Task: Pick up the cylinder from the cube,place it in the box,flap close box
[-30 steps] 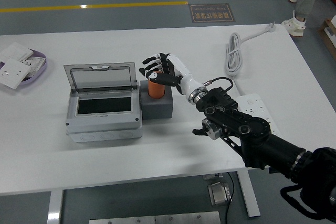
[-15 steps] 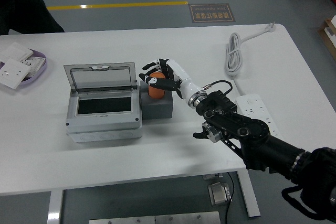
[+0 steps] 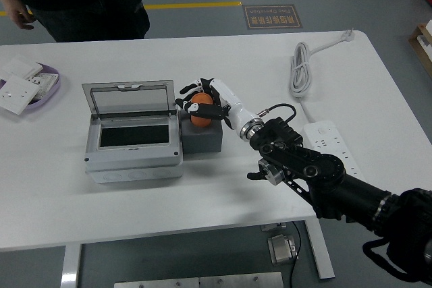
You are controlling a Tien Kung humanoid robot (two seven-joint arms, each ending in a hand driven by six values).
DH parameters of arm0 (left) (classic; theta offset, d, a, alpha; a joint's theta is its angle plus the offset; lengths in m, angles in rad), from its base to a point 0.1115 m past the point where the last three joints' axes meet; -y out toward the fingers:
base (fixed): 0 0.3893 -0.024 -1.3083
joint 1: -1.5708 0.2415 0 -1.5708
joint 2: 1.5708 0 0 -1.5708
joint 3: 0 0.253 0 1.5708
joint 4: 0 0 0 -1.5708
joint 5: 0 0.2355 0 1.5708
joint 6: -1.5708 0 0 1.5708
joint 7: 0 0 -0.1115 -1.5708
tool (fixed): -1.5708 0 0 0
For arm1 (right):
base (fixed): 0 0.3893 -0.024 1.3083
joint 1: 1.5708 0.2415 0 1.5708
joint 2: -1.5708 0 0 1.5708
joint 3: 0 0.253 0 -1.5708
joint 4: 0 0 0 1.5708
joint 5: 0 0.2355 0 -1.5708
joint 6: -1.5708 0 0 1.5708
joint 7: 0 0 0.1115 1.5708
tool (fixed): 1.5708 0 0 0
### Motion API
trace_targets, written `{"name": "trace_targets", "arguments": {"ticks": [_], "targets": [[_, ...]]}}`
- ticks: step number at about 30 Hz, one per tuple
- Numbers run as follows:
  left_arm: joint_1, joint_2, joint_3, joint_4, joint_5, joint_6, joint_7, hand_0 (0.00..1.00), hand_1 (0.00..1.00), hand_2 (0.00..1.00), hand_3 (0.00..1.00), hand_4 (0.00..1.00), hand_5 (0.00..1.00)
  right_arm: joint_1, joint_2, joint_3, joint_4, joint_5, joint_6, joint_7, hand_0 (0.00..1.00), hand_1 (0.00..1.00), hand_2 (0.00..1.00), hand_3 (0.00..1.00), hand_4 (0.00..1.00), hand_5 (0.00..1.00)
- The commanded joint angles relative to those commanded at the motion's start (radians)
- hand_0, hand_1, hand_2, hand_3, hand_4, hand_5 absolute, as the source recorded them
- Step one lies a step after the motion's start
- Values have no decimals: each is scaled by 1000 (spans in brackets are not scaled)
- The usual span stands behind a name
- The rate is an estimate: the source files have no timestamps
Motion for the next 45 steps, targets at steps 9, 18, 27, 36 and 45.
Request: {"name": "trace_targets", "arguments": {"ticks": [9, 18, 27, 36, 45], "targets": [[-2, 0, 4, 0, -2, 0, -2, 629, 647, 625, 668, 722, 253, 3, 0, -11, -1, 0, -18, 9, 782, 681, 666, 763, 807, 144], [-3, 0, 6, 0, -1, 0, -2, 629, 647, 625, 668, 722, 253, 1, 0, -33, -8, 14, -25, 16, 804, 723, 686, 731, 794, 98], [-6, -1, 6, -1, 1, 0, -3, 629, 647, 625, 668, 722, 253, 0, 0, -44, -9, 35, -25, 18, 802, 718, 664, 711, 796, 115], [-11, 0, 7, -4, 8, 0, -3, 629, 647, 625, 668, 722, 253, 4, 0, -61, 0, 75, -23, 19, 773, 689, 574, 612, 573, 45], [-11, -2, 10, -4, 5, -1, -3, 629, 647, 625, 668, 722, 253, 5, 0, -75, -1, 88, -32, 22, 773, 655, 537, 543, 366, 2]]}}
